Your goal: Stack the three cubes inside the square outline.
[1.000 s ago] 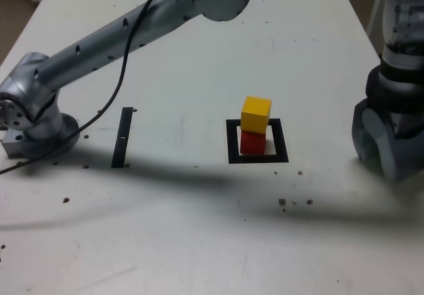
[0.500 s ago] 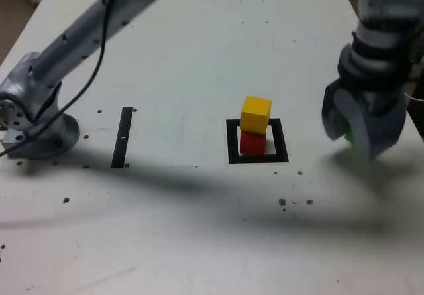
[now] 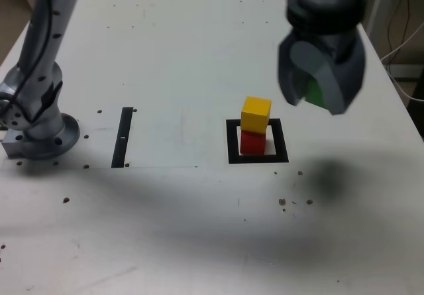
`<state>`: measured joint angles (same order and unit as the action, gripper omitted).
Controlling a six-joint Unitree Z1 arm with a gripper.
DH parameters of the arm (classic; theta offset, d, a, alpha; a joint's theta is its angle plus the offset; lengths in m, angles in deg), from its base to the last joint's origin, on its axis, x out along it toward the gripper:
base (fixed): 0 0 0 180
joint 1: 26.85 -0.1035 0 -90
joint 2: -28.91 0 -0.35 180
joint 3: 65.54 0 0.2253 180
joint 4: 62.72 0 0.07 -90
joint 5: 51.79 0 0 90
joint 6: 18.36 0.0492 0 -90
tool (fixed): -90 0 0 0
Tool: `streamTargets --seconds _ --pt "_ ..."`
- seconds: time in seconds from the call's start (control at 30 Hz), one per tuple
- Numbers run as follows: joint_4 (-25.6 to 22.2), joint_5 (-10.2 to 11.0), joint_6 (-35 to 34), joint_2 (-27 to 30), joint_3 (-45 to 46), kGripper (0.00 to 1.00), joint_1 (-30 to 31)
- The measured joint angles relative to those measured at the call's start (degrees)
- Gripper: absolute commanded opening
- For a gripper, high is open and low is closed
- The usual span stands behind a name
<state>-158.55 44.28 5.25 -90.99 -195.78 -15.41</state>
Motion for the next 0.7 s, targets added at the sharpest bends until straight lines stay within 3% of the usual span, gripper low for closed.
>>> streamTargets --seconds 0.33,0.7 --pt "-0.09 -0.98 -13.99 6.55 8.26 0.33 0.35" --pt "7.41 -2.29 -24.04 11.17 19.22 0.33 -0.86"
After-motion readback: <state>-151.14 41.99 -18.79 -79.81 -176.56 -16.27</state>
